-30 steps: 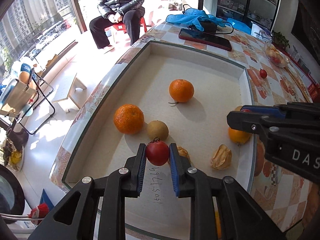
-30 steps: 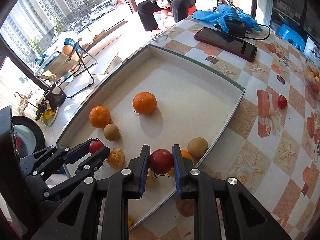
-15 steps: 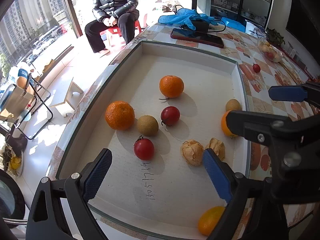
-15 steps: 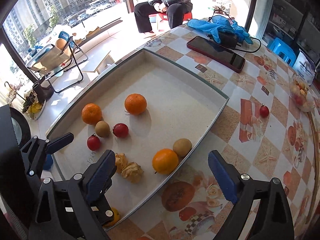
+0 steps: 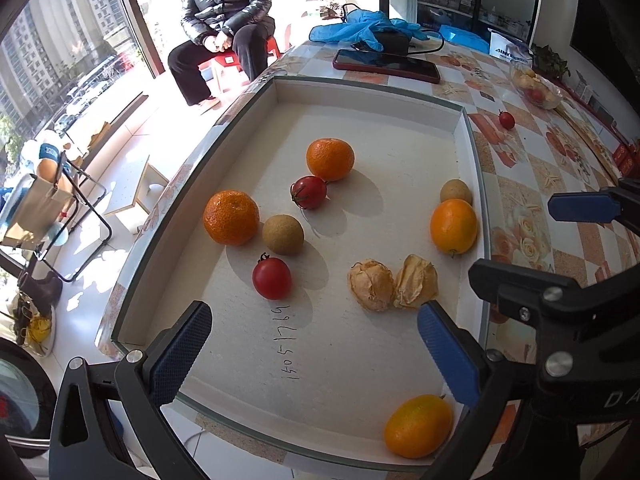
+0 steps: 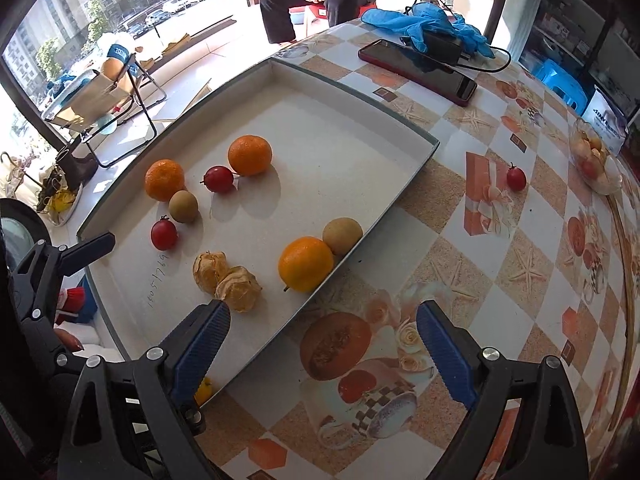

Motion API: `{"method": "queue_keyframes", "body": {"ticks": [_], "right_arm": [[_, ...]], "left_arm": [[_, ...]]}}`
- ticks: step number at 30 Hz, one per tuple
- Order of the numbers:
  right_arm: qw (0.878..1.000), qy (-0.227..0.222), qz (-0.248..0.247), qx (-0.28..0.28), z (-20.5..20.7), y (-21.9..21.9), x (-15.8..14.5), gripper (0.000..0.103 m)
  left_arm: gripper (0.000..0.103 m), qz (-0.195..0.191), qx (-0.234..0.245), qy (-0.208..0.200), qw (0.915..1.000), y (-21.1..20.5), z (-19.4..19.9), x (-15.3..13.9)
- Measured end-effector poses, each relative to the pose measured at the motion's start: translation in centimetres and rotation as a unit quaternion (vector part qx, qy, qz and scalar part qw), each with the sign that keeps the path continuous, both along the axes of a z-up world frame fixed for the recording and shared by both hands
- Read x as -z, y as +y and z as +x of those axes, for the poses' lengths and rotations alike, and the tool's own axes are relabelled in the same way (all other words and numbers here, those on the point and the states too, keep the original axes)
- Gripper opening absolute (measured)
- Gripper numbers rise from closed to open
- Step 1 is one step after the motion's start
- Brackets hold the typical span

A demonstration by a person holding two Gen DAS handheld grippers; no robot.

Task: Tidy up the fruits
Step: 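Lift both open grippers away from the tray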

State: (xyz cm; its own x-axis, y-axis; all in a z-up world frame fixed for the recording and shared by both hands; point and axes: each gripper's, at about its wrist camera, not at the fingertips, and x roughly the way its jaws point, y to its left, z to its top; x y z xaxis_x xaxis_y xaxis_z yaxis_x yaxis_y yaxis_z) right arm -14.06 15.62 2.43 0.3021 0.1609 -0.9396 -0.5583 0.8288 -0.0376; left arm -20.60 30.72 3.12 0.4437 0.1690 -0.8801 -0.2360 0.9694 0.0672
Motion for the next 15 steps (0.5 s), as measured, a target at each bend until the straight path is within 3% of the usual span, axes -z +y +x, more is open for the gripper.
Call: {"method": "queue_keyframes", "body": {"ticks": [15], "right_arm": [[1.000,0.003,-0.008,0.000,-0.5,-0.1,0.3,0.095]], "left_arm": [[0.103,0.040,0.011,-0.017,0.9990,-1.3,-0.5,-0.5]]}}
